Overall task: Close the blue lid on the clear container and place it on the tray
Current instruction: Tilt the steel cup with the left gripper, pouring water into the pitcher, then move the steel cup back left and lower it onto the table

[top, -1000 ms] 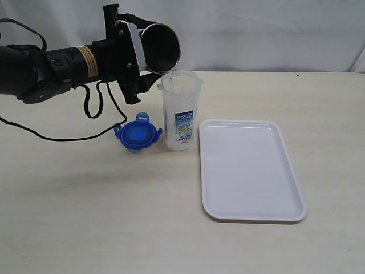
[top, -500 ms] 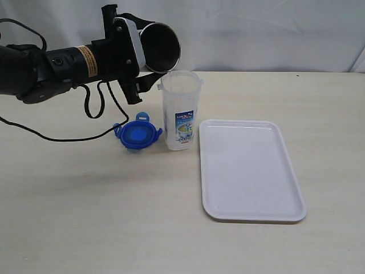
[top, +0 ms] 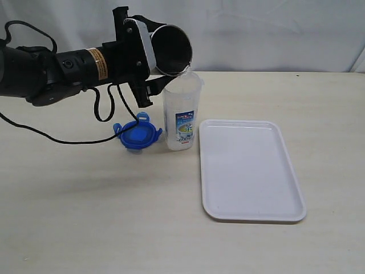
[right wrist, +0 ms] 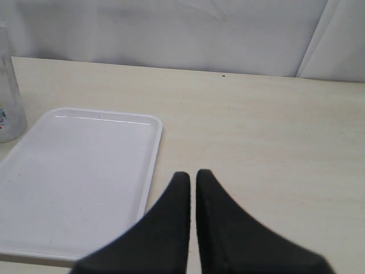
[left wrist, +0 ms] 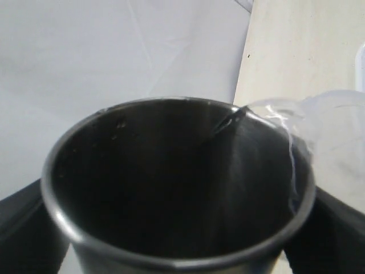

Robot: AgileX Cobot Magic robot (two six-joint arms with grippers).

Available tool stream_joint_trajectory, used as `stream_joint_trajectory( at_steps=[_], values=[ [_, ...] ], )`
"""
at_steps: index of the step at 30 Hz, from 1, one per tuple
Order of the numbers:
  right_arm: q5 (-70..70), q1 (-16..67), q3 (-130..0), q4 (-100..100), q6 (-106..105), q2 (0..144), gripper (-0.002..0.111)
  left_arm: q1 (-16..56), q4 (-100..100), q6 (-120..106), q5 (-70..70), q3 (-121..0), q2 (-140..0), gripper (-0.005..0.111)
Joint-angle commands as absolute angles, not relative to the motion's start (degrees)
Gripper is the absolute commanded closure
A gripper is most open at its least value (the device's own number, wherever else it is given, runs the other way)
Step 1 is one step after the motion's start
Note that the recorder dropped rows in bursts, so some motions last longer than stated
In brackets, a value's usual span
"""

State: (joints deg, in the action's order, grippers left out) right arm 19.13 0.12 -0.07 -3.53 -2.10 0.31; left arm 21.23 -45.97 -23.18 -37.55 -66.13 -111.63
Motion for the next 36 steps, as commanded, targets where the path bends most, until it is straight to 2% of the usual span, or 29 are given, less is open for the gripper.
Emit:
stream_joint_trajectory(
  at_steps=[1, 25, 36],
  values=[
    [19.3, 0.2, 0.0, -3.4, -2.1, 0.0, 0.104, 21.3, -42.5, -24.4, -39.7, -67.1, -110.6, 0.107],
    [19.3, 0.2, 0.0, -3.4, -2.1, 0.0, 0.104, 21.3, -37.9, -33.2, -38.0, -67.1, -110.6, 0.107],
    [19.3, 0.2, 0.0, -3.4, -2.1, 0.0, 0.104, 21.3, -29.6, -20.5, -37.6, -67.1, -110.6, 0.107]
  ],
)
